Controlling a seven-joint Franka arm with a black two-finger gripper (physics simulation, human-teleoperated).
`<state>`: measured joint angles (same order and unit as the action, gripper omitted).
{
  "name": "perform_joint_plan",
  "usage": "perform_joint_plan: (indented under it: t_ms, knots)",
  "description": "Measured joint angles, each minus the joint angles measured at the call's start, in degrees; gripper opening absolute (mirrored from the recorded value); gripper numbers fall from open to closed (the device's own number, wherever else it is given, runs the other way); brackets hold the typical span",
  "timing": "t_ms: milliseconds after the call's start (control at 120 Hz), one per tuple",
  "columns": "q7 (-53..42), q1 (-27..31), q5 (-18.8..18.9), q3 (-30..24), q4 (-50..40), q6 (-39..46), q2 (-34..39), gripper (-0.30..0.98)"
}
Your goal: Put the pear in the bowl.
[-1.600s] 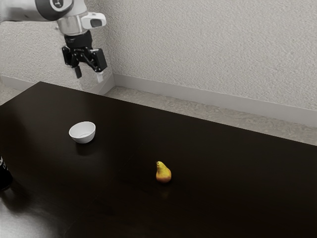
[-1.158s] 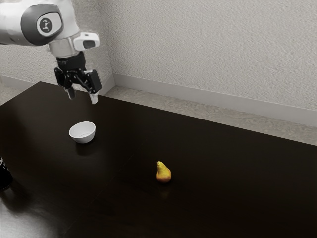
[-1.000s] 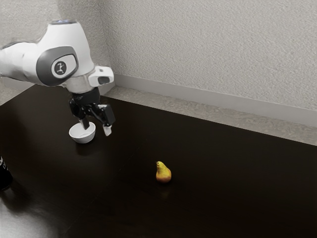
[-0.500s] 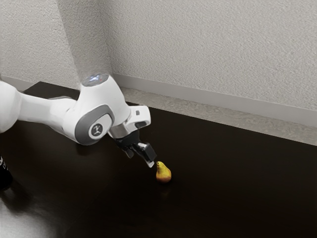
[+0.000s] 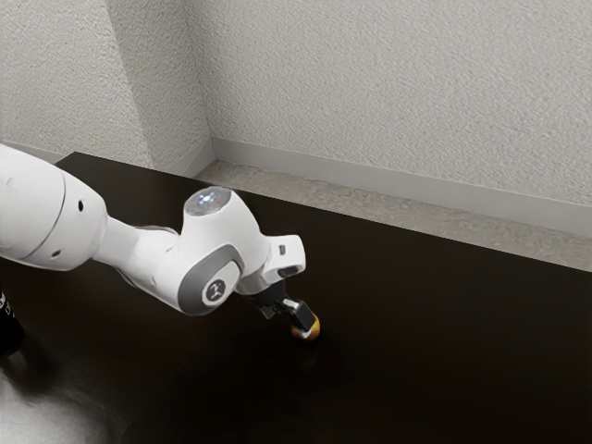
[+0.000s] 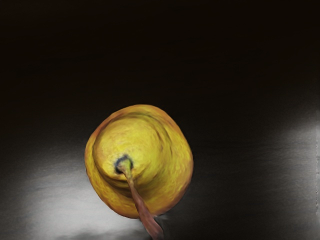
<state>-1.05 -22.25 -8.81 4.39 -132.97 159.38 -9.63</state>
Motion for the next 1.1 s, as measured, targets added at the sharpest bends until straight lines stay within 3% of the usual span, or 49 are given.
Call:
perform_joint_plan:
  t_ms: [250, 425, 950, 1100]
  knots:
    - [-2.0, -2.7, -2.4, 0.3, -5.8, 10.9, -0.4, 0.67]
    - [-4.0, -1.9, -2.7, 0.4, -3.9, 16.8, -4.6, 0.67]
    - [-7.5, -1.4, -5.0, 0.4, 1.3, 23.3, -12.0, 0.67]
    - [-8.1, -1.6, -5.4, 0.4, 1.5, 23.7, -12.3, 0.56]
